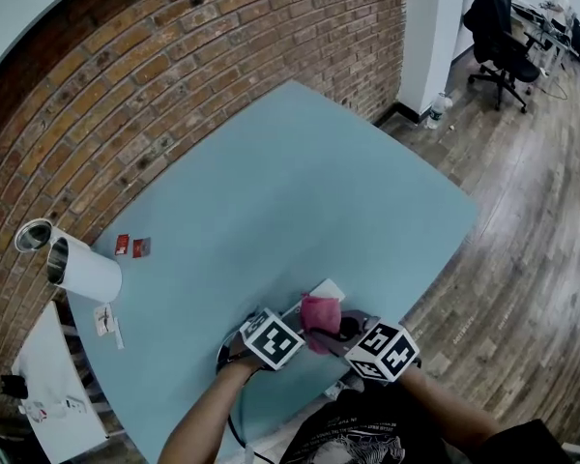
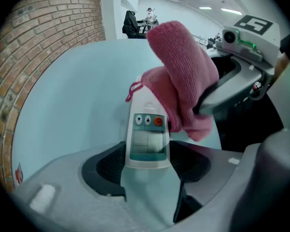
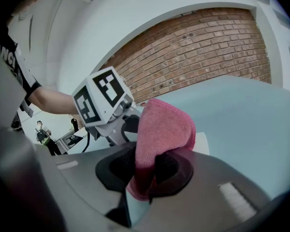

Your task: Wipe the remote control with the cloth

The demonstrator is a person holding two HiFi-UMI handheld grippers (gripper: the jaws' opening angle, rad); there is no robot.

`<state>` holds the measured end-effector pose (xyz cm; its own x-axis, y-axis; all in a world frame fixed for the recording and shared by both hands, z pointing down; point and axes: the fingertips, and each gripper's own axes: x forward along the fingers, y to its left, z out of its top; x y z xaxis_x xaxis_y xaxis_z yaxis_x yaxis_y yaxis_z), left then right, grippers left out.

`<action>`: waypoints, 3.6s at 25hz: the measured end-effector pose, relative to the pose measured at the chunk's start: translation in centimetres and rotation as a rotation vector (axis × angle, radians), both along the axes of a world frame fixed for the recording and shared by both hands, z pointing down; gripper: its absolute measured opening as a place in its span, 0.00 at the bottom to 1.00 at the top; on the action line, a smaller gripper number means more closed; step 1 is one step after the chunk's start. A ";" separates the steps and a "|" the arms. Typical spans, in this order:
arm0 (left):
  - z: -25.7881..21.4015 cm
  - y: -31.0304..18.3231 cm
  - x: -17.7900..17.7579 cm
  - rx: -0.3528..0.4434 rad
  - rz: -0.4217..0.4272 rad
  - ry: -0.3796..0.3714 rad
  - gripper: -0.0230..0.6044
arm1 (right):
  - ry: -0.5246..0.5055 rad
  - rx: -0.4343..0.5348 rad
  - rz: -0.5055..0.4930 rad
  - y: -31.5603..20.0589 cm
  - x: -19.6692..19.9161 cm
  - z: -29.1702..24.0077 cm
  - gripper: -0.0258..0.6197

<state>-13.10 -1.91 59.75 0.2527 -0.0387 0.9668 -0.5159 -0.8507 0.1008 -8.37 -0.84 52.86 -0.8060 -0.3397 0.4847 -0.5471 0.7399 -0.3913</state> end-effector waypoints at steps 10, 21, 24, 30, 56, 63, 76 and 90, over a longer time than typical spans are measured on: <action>0.1 0.1 0.2 -0.018 0.022 -0.016 0.51 | 0.082 0.089 0.069 -9.1 7.1 -2.0 0.14; 0.1 0.1 0.2 -0.028 0.029 -0.019 0.50 | 0.167 0.082 -0.067 -14.8 4.5 0.8 0.14; -0.1 0.0 0.3 -0.025 0.026 -0.017 0.50 | 0.167 0.060 -0.141 -14.6 3.1 1.4 0.14; -0.1 -0.1 0.4 -0.019 0.018 -0.022 0.50 | 0.161 0.021 -0.292 -14.0 0.6 1.9 0.14; 0.2 0.0 0.3 -0.071 0.011 -0.117 0.51 | 0.075 -0.039 -0.659 -7.9 -9.1 1.4 0.14; 0.3 -0.1 0.1 -0.059 0.007 -0.106 0.50 | 0.081 -0.020 -0.650 -8.2 -10.0 1.5 0.14; -0.9 0.5 0.5 -0.219 -0.189 0.138 0.49 | -0.112 -0.016 0.001 -17.3 2.8 -3.5 0.14; -5.9 0.8 3.1 -0.799 -0.809 1.051 0.48 | -0.213 -0.027 0.247 -14.2 8.4 -2.2 0.14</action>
<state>-10.00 -1.16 53.84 0.9752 -0.0735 0.2087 -0.2044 0.0611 0.9770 0.04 -15.07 50.68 -0.7853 -0.5267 0.3253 -0.6123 0.5829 -0.5341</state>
